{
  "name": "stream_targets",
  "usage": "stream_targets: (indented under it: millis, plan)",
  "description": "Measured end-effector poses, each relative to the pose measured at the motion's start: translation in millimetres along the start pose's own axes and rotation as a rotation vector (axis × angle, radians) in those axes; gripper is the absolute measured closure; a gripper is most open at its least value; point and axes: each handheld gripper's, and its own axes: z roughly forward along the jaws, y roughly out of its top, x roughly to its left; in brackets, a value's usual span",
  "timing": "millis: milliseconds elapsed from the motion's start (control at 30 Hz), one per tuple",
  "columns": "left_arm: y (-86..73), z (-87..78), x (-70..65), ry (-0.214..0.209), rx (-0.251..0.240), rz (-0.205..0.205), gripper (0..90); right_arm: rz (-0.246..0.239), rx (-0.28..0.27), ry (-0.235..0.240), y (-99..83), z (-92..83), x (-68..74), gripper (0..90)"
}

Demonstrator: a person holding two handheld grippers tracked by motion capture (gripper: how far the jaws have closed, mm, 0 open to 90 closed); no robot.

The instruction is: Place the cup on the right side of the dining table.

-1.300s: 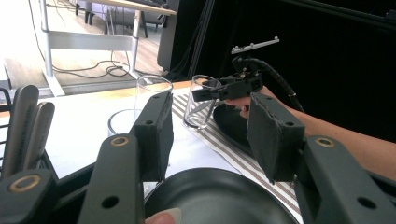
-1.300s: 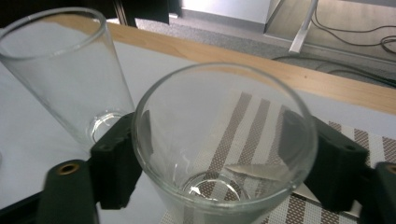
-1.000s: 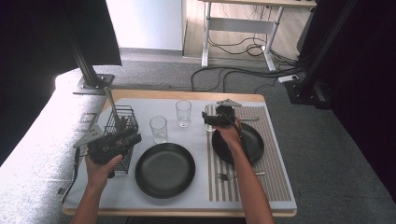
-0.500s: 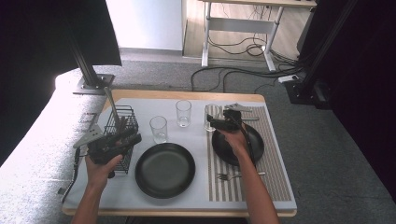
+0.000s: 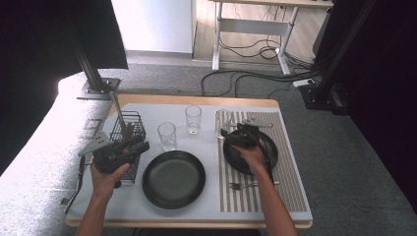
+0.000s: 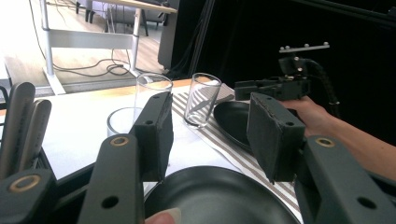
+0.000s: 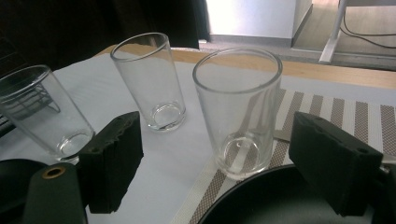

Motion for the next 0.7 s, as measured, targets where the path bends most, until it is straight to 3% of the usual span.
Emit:
stream_targets:
  millis: [700]
  plan:
    - [-3.6, 3.8, -2.2, 0.002, 0.021, 0.0, 50.5, -0.02, -0.007, 0.063, -44.5, -59.3, 8.7, 27.2]
